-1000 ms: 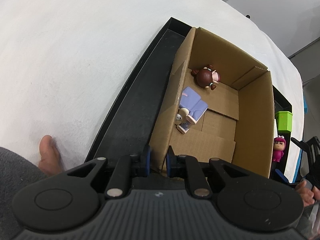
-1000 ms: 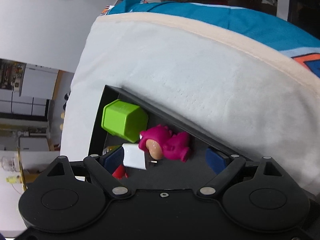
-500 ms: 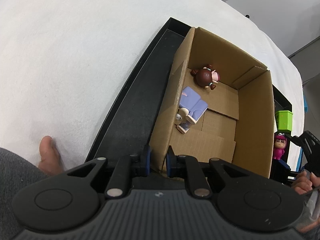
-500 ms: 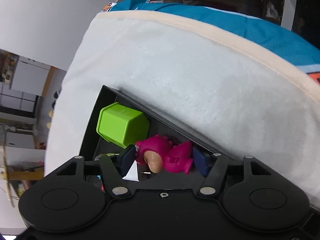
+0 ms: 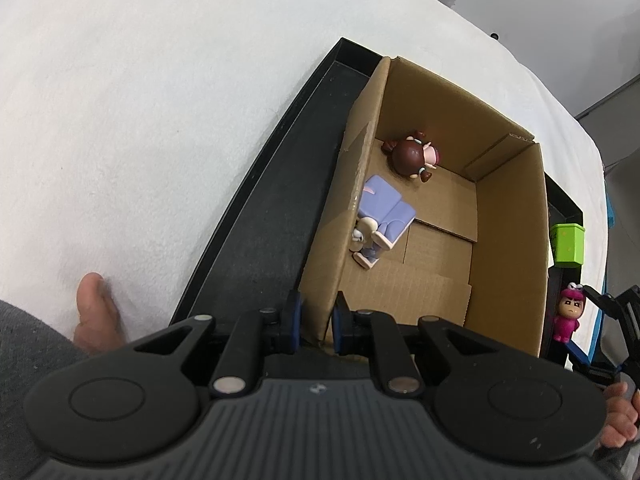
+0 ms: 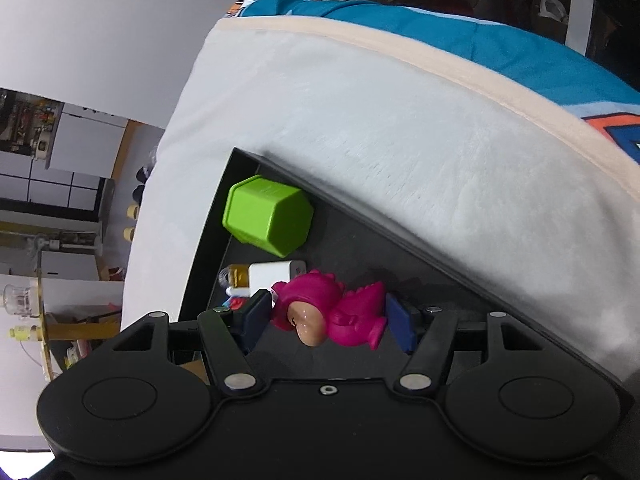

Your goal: Organize rigid objects

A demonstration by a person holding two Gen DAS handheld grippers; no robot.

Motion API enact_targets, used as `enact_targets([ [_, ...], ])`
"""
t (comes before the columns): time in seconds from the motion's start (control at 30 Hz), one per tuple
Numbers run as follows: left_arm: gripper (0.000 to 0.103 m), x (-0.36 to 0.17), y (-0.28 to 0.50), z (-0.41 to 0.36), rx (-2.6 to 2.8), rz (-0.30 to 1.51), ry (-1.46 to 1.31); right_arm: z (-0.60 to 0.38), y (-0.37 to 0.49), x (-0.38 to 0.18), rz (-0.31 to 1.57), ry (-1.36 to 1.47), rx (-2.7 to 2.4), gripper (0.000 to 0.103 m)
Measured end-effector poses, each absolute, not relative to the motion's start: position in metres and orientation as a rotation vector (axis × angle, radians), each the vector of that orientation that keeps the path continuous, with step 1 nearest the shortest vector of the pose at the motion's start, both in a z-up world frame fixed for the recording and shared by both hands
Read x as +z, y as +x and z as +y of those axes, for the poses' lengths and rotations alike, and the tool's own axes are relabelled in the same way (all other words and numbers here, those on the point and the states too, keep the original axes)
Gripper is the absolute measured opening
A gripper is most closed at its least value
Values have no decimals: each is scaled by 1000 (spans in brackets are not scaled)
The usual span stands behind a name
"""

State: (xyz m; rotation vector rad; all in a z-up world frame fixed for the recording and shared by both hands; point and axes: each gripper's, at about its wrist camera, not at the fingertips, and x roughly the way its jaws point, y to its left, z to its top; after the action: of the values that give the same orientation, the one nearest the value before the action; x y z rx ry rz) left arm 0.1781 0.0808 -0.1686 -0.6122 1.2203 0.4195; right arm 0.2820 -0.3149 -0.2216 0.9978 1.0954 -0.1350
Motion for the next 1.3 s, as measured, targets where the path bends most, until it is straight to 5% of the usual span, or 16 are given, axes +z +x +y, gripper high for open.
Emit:
enact_targets([
  [1.3, 17, -173, 169, 105, 288, 1187, -683, -212, 262, -108, 988, 741, 94, 61],
])
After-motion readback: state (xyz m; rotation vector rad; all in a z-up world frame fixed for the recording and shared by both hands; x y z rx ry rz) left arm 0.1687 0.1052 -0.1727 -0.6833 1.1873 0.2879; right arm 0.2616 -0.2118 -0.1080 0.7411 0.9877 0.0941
